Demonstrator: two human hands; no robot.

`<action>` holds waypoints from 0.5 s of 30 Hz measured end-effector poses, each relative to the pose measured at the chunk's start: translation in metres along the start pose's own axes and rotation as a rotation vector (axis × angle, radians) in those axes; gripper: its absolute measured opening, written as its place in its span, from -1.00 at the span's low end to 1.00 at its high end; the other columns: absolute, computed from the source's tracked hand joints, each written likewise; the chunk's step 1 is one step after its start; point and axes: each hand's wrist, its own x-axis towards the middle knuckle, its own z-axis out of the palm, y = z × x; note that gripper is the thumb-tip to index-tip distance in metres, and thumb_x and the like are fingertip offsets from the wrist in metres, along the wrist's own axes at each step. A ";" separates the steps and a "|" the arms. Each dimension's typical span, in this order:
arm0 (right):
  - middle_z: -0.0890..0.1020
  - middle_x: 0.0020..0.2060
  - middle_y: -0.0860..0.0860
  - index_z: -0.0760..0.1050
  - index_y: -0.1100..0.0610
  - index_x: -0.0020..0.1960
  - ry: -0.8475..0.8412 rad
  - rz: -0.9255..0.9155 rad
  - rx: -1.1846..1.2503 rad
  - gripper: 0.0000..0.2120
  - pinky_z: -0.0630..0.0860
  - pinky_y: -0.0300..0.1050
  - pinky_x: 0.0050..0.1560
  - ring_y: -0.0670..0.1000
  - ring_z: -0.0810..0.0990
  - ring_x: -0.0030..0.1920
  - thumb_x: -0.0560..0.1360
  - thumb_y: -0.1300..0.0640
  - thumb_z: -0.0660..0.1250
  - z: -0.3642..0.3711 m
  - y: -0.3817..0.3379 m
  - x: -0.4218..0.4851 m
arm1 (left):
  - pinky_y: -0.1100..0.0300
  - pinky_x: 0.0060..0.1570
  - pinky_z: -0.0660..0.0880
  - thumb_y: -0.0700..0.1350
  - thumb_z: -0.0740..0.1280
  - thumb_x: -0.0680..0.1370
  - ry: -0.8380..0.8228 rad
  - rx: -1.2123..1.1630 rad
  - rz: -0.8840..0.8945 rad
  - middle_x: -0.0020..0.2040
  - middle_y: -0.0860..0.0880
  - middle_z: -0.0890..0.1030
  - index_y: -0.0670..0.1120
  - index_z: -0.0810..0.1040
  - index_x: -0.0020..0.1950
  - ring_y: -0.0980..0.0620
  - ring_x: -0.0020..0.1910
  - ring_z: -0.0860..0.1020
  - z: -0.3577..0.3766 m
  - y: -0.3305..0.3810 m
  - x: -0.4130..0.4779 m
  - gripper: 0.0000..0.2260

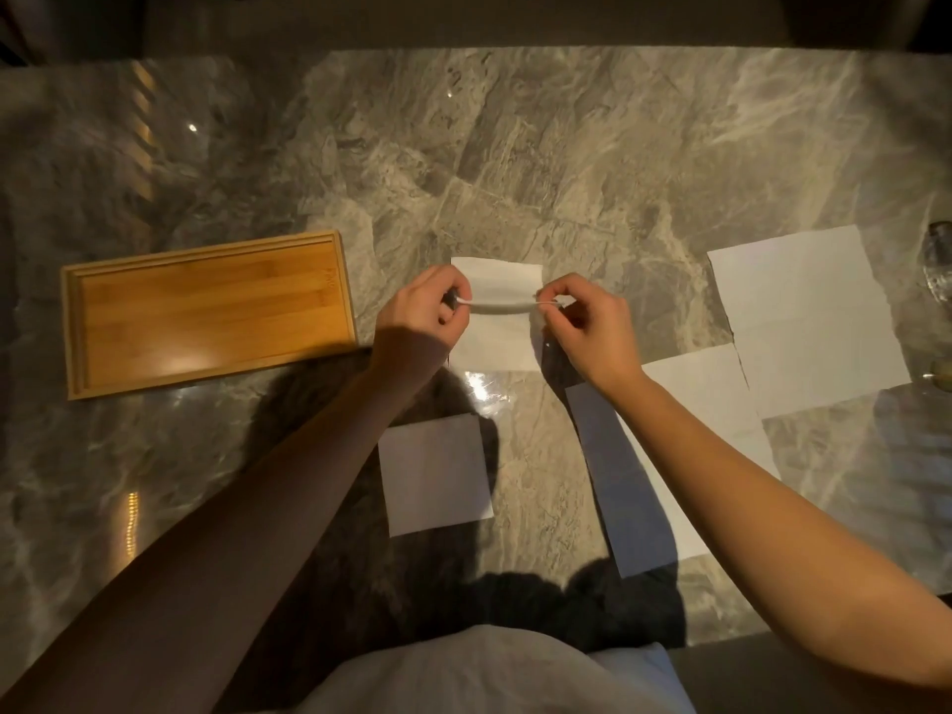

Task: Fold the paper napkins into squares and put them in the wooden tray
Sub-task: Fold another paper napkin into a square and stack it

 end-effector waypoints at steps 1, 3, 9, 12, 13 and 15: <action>0.67 -0.16 0.07 0.55 0.15 -0.08 0.015 -0.012 0.025 -0.95 0.60 0.11 -0.20 0.07 0.65 -0.27 0.50 0.24 0.32 0.000 -0.004 0.002 | 0.28 -0.41 0.33 -0.25 0.23 0.45 0.003 -0.050 -0.016 -0.20 -0.07 0.55 -0.13 0.52 -0.13 0.09 -0.37 0.40 -0.003 0.002 0.004 -0.91; 0.65 -0.11 0.03 0.56 0.16 -0.07 0.051 -0.060 0.038 -0.94 0.61 0.00 -0.11 -0.02 0.64 -0.15 0.50 0.25 0.32 -0.001 -0.010 0.005 | 0.26 -0.35 0.42 -0.24 0.25 0.46 0.033 -0.119 -0.013 -0.12 -0.07 0.56 -0.13 0.49 -0.12 0.09 -0.27 0.47 -0.008 0.005 0.010 -0.94; 0.58 -0.02 0.07 0.55 0.19 -0.06 0.031 -0.205 -0.025 -0.91 0.53 -0.16 0.02 -0.02 0.55 0.03 0.44 0.28 0.36 0.004 -0.004 -0.002 | 0.24 -0.10 0.50 -0.31 0.30 0.44 0.039 -0.090 0.071 0.03 -0.10 0.55 -0.17 0.50 -0.15 0.05 0.04 0.52 -0.009 -0.002 -0.002 -0.94; 0.55 0.02 0.08 0.55 0.19 -0.03 -0.113 -0.171 -0.086 -0.85 0.50 -0.15 0.05 0.05 0.54 0.05 0.41 0.24 0.43 0.012 0.011 -0.016 | 0.18 -0.02 0.54 -0.31 0.33 0.44 -0.077 0.016 0.102 0.12 -0.13 0.55 -0.19 0.51 -0.10 -0.01 0.09 0.54 -0.003 -0.015 -0.024 -0.92; 0.54 0.03 0.06 0.54 0.18 -0.02 -0.157 -0.154 -0.109 -0.82 0.50 -0.10 0.06 0.05 0.53 0.06 0.40 0.20 0.45 0.014 0.015 -0.021 | 0.13 0.01 0.55 -0.30 0.34 0.43 -0.138 0.050 0.089 0.14 -0.13 0.55 -0.18 0.51 -0.08 -0.03 0.10 0.54 -0.002 -0.019 -0.030 -0.90; 0.52 0.03 0.00 0.53 0.12 0.00 -0.200 -0.138 -0.138 -0.78 0.53 -0.04 0.02 0.01 0.52 0.04 0.41 0.07 0.44 0.017 0.020 -0.031 | 0.01 0.05 0.54 -0.27 0.37 0.42 -0.238 0.110 0.070 0.14 -0.10 0.56 -0.14 0.51 -0.06 -0.04 0.13 0.53 0.002 -0.024 -0.039 -0.87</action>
